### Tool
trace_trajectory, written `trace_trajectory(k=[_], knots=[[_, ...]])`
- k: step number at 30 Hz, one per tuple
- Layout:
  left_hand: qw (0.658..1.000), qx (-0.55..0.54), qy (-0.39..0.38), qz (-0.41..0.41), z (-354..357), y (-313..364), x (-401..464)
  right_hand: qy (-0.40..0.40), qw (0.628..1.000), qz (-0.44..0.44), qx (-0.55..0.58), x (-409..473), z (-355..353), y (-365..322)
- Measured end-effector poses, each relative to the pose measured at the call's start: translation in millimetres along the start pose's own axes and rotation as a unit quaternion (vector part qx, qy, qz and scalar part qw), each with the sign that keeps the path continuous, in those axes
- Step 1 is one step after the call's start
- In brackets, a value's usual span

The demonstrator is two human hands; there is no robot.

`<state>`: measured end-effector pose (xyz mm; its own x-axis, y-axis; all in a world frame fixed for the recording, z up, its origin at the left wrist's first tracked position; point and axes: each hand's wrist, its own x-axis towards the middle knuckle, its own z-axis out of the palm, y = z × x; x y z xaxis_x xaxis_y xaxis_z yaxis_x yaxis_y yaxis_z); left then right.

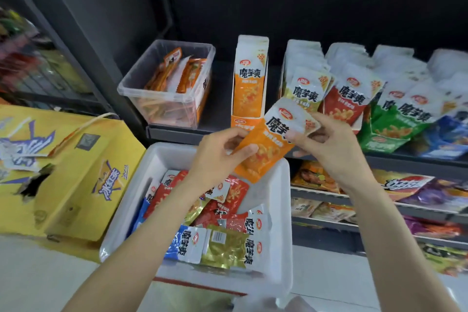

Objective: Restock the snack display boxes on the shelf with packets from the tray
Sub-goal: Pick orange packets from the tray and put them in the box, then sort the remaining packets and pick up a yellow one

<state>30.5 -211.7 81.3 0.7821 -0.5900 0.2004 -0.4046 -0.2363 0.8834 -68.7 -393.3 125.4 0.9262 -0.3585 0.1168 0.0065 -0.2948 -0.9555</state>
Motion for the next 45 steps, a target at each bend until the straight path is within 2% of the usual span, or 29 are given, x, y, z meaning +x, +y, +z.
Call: trace_trajectory(k=[3,5,8,10,12,16,20,22,26,30,33,36,38,40,43,45], knots=[[0.997,-0.017,0.057,0.039,2.0,10.8,18.9,0.064,0.994,-0.049,-0.073,24.3,-0.6,-6.0],[0.991,0.014,0.112,0.074,-4.1,15.3,38.2,0.125,0.986,-0.070,-0.091,49.3,-3.9,-13.0],[0.982,0.084,0.161,0.057,-14.7,8.0,71.2,0.198,0.958,-0.113,-0.173,92.0,-5.4,-29.2],[0.977,0.138,0.160,0.023,-16.1,-6.3,89.7,0.185,0.945,-0.139,-0.233,118.7,5.2,-35.3],[0.973,0.186,0.134,0.004,-13.8,-21.4,102.1,0.140,0.930,-0.135,-0.311,142.7,21.9,-25.9],[0.968,0.232,0.099,-0.002,-5.2,-43.3,110.9,0.067,0.889,-0.117,-0.437,170.3,48.9,6.4],[0.963,0.250,0.103,0.011,1.9,-48.7,110.8,0.078,0.824,-0.114,-0.549,174.1,58.3,13.9],[0.962,0.253,0.104,0.014,3.0,-49.6,110.9,0.101,0.806,-0.122,-0.571,169.8,57.4,12.5],[0.965,0.239,0.110,0.024,1.1,-48.3,106.1,0.172,0.845,-0.141,-0.487,139.4,54.1,7.9],[0.965,0.189,0.157,0.085,-5.2,-41.5,84.9,0.208,0.885,-0.206,-0.363,82.8,62.2,5.6],[0.965,0.139,0.181,0.126,-12.2,-35.1,50.7,0.140,0.923,-0.221,-0.283,40.0,67.0,17.6],[0.973,0.137,0.145,0.115,-17.1,-47.0,6.2,-0.009,0.954,-0.139,-0.264,8.1,80.7,47.3],[0.978,0.193,0.068,0.050,-20.5,-68.8,-23.4,-0.127,0.934,-0.076,-0.326,-2.2,96.2,76.5],[0.959,0.282,-0.016,-0.027,-22.4,-100.5,-50.7,-0.213,0.901,-0.037,-0.375,-6.2,111.5,103.9],[0.921,0.366,-0.099,-0.089,-21.2,-136.2,-83.7,-0.270,0.870,-0.008,-0.413,-4.6,134.1,131.0],[0.904,0.394,-0.117,-0.119,-17.5,-143.6,-95.2,-0.290,0.841,-0.018,-0.457,-1.7,148.1,145.3]])
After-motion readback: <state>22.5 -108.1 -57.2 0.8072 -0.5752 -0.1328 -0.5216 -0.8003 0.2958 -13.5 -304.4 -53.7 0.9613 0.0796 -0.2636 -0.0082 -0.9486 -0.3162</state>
